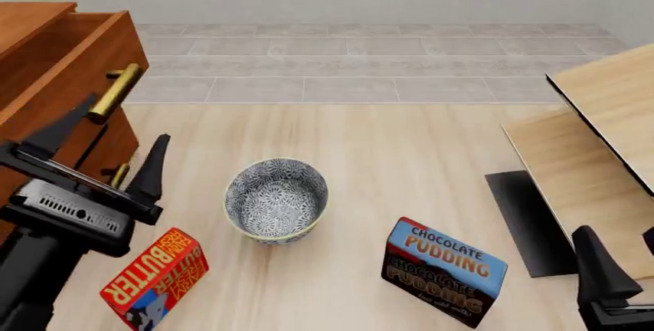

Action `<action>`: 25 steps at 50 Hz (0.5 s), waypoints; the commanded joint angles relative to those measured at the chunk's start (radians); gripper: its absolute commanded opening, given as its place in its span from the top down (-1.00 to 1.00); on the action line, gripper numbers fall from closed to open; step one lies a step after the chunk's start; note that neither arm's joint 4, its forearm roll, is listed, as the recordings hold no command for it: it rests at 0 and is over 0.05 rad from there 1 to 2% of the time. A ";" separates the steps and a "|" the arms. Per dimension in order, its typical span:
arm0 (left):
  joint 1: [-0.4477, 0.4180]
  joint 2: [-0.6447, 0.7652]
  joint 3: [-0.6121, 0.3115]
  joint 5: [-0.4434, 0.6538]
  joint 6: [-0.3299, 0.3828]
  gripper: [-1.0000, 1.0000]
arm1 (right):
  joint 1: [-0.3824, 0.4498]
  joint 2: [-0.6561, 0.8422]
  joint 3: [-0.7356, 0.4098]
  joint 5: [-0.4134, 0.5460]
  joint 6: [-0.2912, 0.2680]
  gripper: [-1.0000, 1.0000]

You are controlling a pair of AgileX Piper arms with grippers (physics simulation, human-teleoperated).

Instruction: Close the top drawer of the cabinet.

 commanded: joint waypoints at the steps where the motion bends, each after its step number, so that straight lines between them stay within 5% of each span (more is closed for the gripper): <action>1: 0.002 0.144 0.017 -0.167 0.093 -1.00 | 0.003 0.000 0.004 0.001 -0.002 -1.00; 25: 0.089 0.235 -0.088 -0.168 0.253 -1.00 | -0.008 0.000 -0.009 0.011 0.002 -1.00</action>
